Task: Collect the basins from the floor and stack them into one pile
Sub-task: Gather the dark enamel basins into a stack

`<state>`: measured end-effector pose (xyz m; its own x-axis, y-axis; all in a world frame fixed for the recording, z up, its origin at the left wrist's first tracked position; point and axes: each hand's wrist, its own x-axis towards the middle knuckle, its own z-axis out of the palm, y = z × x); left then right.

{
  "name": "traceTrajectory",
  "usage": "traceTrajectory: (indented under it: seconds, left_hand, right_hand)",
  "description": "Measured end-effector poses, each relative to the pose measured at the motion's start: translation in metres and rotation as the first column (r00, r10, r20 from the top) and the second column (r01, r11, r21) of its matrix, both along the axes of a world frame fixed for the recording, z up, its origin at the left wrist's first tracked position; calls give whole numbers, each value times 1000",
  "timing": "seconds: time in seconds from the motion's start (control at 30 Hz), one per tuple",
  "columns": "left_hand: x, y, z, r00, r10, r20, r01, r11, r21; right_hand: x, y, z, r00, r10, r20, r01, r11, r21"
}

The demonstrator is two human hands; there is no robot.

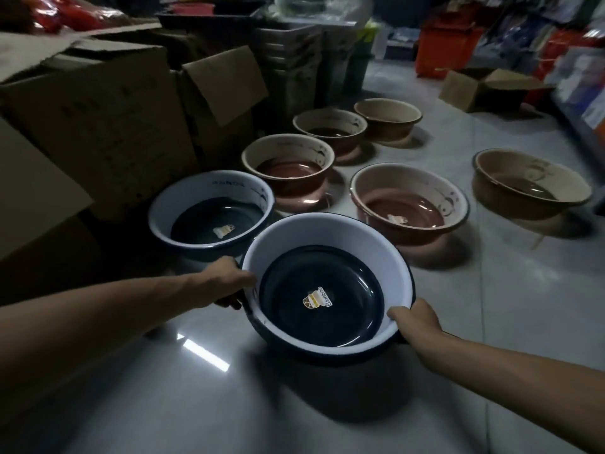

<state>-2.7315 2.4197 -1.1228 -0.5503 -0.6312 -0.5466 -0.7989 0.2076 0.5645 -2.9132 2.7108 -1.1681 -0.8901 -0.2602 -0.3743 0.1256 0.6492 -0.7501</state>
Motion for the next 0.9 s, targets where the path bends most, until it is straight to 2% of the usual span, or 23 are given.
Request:
traceTrajectory:
  seconds: [0.1,0.23,0.37,0.47,0.57,0.7,0.9]
  left_hand:
    - [17,-23,-15,995,93,43,-95,995,44]
    - [9,-50,-18,980,195,25,-197,978,67]
    - [3,-87,-10,940,337,55,-341,916,210]
    - [0,-102,-15,870,488,68,-480,810,337]
    - [-9,-100,-18,796,605,19,-543,699,466]
    - [-14,-108,-19,629,775,-64,-614,545,570]
    - [-33,-107,10,455,866,-207,-576,464,673]
  right_hand:
    - [6,-16,-9,1000,27,-5,-27,998,61]
    - [8,-20,-15,999,-2,-37,6,996,88]
    - [1,-16,-28,1000,-6,-13,7,998,65]
    - [0,-13,-30,999,-27,41,26,999,27]
    - [1,-14,-30,997,-45,63,46,999,-8]
    - [-1,-17,-29,995,-43,88,45,999,-18]
    - [5,-18,-11,994,-15,111,19,999,-38]
